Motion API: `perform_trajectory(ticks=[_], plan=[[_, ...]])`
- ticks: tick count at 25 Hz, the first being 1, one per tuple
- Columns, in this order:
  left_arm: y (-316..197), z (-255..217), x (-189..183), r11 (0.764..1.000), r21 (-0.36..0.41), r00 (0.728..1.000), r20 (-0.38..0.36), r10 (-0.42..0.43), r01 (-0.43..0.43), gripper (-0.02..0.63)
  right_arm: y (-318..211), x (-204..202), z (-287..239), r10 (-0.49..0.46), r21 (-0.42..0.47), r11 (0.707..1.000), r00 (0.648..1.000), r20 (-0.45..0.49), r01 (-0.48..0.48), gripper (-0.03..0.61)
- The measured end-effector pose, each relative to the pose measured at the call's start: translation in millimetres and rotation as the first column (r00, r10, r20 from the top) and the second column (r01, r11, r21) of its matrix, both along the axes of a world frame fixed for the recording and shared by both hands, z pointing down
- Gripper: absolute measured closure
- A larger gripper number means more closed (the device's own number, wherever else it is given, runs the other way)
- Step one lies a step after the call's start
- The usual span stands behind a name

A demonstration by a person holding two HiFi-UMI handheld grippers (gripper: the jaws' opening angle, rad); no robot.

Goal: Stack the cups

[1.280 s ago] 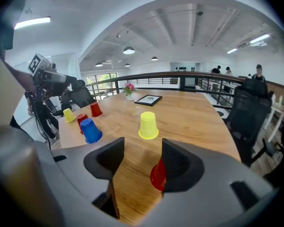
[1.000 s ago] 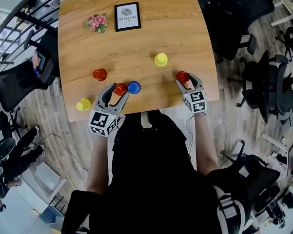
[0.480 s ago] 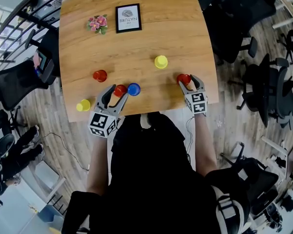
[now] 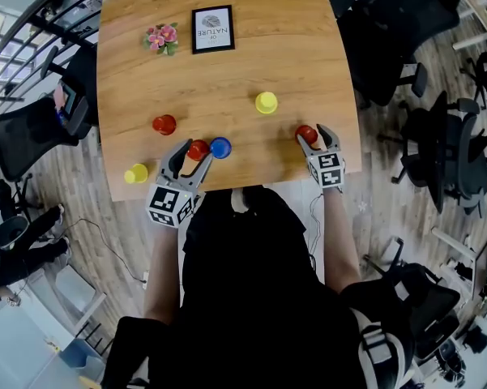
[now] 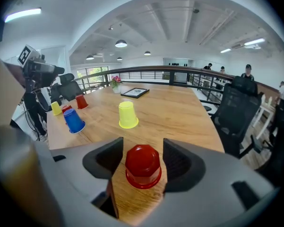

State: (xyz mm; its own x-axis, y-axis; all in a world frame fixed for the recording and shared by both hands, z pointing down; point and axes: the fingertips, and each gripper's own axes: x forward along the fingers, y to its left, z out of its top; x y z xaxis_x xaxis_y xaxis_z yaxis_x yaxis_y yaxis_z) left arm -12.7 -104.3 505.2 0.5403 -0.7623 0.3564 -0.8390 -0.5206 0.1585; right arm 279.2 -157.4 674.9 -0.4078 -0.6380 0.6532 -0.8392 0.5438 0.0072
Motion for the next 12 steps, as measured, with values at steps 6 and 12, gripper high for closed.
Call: perform_trajectory(ticks=[6, 12], plan=[[1.5, -0.5, -0.4, 1.000, 0.001, 1.000, 0.006, -0.009, 0.009, 0.360, 6.6, 5.6, 15.1, 0.014, -0.026, 1.000, 1.000, -0.015, -0.015, 0.310], [3.8, -1.0, -6.0, 1.000, 0.001, 1.000, 0.004, -0.020, 0.020, 0.360, 6.7, 5.8, 16.7, 0.016, -0.028, 0.999, 0.999, -0.038, -0.017, 0.328]])
